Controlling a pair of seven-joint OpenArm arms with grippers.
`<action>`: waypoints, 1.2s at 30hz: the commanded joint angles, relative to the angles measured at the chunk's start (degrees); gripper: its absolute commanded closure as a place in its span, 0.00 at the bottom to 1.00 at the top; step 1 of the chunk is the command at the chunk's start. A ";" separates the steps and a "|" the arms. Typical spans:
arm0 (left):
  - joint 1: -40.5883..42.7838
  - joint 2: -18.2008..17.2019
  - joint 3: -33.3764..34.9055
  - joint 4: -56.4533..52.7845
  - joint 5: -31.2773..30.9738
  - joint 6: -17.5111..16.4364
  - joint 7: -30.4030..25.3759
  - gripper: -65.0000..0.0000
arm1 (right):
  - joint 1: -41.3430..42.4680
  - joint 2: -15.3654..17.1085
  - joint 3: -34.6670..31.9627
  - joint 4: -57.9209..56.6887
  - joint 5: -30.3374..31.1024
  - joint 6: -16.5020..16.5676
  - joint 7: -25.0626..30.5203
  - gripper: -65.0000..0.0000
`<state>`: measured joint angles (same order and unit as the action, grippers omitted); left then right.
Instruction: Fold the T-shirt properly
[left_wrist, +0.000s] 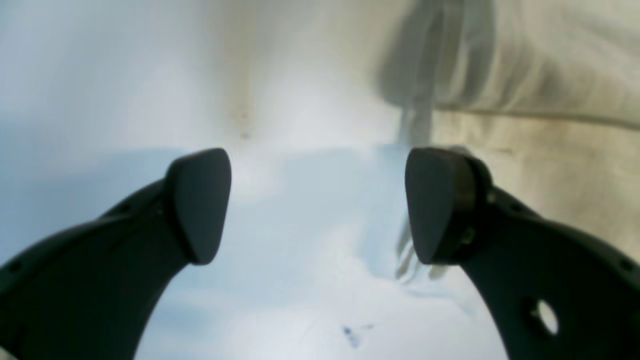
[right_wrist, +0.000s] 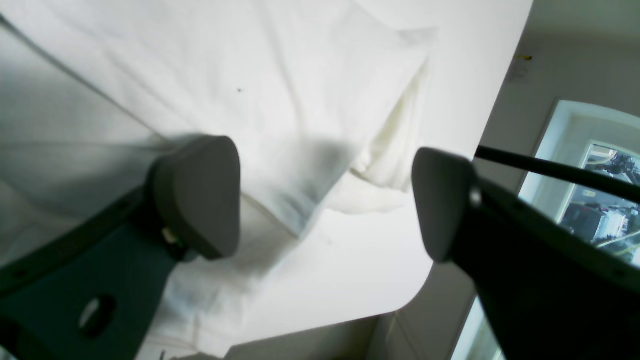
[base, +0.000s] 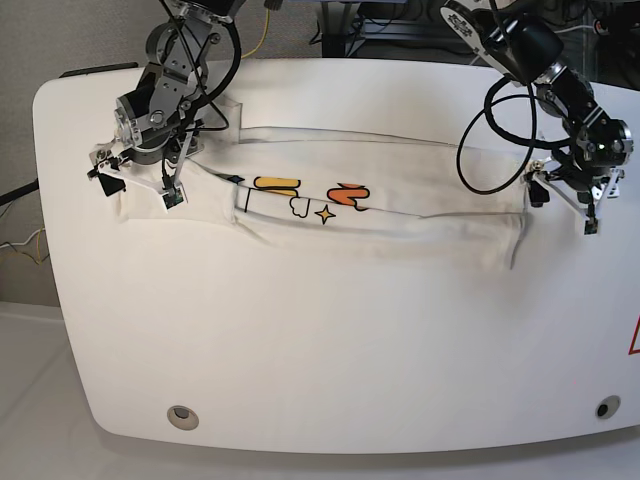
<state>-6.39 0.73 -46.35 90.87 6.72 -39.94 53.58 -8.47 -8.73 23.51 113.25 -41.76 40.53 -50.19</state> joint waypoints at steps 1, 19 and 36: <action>-1.65 -0.34 0.41 3.68 -0.70 -0.06 1.67 0.20 | 0.69 0.25 -0.08 0.81 -0.22 -0.53 0.30 0.20; -6.13 -1.83 0.24 1.83 -4.39 -0.06 13.27 0.20 | 0.34 0.25 -3.07 -0.68 -0.48 -0.53 0.22 0.20; -6.05 -2.36 1.03 -0.45 -10.19 -0.06 13.36 0.20 | 0.16 0.25 -3.07 -0.68 -0.40 -0.53 0.22 0.20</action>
<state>-11.31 -0.99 -46.02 89.65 -2.15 -39.92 67.70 -8.80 -8.71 20.62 111.66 -42.00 40.49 -50.19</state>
